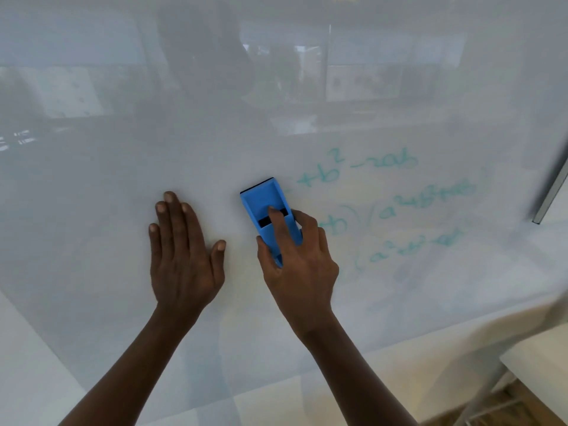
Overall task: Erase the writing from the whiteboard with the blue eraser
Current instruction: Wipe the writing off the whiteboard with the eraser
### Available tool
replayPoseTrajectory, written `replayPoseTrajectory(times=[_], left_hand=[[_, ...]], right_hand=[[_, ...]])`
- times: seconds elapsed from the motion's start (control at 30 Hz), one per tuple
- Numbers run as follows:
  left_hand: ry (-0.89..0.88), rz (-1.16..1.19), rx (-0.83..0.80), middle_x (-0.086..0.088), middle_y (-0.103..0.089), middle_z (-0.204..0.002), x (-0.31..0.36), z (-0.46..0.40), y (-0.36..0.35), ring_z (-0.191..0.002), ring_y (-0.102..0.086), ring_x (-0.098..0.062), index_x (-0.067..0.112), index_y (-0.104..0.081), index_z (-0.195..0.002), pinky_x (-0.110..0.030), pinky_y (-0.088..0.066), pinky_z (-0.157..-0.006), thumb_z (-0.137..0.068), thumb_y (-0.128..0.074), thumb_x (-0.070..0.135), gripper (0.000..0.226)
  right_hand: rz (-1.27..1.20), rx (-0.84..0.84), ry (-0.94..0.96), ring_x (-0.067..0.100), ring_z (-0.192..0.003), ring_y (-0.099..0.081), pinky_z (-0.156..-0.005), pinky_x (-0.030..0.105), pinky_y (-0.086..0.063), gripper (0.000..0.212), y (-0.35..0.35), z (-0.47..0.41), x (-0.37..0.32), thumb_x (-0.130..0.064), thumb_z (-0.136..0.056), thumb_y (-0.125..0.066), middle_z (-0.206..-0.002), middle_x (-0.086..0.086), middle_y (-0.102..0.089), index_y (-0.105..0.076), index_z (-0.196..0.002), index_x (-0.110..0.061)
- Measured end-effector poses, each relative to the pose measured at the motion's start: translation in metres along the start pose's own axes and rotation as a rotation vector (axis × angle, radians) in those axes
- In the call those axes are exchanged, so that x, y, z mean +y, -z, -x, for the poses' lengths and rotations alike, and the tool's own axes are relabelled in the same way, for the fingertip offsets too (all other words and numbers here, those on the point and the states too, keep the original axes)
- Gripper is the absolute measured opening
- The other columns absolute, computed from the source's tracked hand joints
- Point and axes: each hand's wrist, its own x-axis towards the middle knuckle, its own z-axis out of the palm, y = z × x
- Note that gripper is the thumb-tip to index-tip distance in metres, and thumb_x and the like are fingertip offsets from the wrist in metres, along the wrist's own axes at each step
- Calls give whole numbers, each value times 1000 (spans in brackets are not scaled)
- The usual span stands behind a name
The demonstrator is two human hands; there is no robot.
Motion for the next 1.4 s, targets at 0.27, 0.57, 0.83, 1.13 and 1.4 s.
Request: replayPoseTrajectory(times=[0.27, 0.57, 0.83, 1.13, 1.4], left_hand=[[2, -50, 48, -27, -10, -163, 1, 1, -2, -159, 0, -32, -8, -10, -158, -45, -7, -129, -102, -40, 37, 78], [4, -67, 63, -28, -12, -164, 2, 2, -4, -159, -3, -33, -9, -12, -158, -45, -8, -129, -102, -40, 37, 77], [6, -72, 66, -29, -14, -163, 2, 2, -5, -159, -3, -33, -8, -12, -158, -46, -9, -129, -104, -39, 37, 76], [3, -72, 66, -28, -13, -163, 1, 3, -6, -159, -4, -33, -8, -13, -158, -45, -8, -129, -106, -36, 38, 74], [0, -66, 74, -26, -11, -164, 2, 4, -6, -159, -3, -33, -9, -14, -158, -45, -8, -129, -103, -40, 36, 75]], right_hand=[[4, 16, 74, 19, -83, -58, -52, 25, -51, 37, 7, -10, 31, -33, -89, -70, -117, 9, -65, -68, -124, -23], [37, 22, 94, 19, -85, -57, -52, 26, -49, 38, 19, -32, 50, -34, -89, -69, -121, 8, -64, -66, -126, -25], [38, 106, -83, 20, -96, -55, -53, 22, -38, 43, 32, -60, 67, -38, -91, -68, -125, 3, -60, -61, -132, -28], [-100, 214, -451, 21, -112, -53, -69, 26, -36, 50, 36, -77, 89, -46, -96, -59, -136, 1, -53, -48, -143, -35], [-166, 217, -376, 22, -108, -51, -73, 23, -37, 47, 16, -45, 40, -40, -98, -60, -134, 7, -54, -52, -142, -28]])
